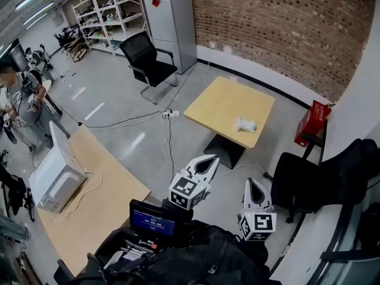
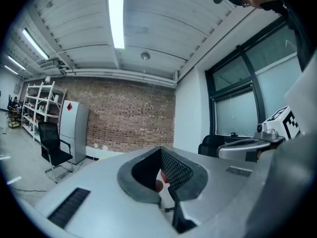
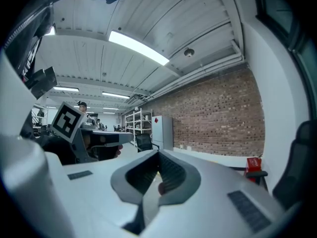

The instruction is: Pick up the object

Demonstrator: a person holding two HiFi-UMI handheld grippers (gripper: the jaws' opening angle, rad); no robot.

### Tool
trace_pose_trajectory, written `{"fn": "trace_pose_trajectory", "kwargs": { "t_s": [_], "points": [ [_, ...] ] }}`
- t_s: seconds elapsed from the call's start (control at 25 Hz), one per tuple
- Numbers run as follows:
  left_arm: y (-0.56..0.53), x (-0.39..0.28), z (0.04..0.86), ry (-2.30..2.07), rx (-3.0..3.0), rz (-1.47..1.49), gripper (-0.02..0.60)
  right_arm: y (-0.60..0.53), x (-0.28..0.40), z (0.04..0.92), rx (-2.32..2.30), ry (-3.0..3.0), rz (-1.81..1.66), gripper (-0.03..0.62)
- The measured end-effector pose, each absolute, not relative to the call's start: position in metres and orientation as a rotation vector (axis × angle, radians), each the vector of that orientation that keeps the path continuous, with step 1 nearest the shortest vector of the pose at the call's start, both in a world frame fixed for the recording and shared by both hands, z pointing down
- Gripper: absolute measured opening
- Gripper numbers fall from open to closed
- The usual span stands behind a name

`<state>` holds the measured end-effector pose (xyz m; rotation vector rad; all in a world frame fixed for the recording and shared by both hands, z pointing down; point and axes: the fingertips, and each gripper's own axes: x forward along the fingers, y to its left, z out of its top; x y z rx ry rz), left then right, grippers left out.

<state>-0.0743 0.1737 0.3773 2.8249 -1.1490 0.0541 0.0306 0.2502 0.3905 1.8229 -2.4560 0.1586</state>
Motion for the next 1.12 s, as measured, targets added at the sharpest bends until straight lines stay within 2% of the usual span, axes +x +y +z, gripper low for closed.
{"fn": "trace_pose_trajectory", "kwargs": {
  "t_s": [0.32,1.12],
  "points": [
    [0.181,-0.048,0.388,-1.137,2.822,0.084,-0.003,0.254,0.052,0.406,1.815,-2.453,0.215,0.005],
    [0.174,-0.029,0.425,-1.097,2.77,0.152,-0.003,0.252,0.055,0.442,1.752,-2.443,0.309,0.005]
  ]
}}
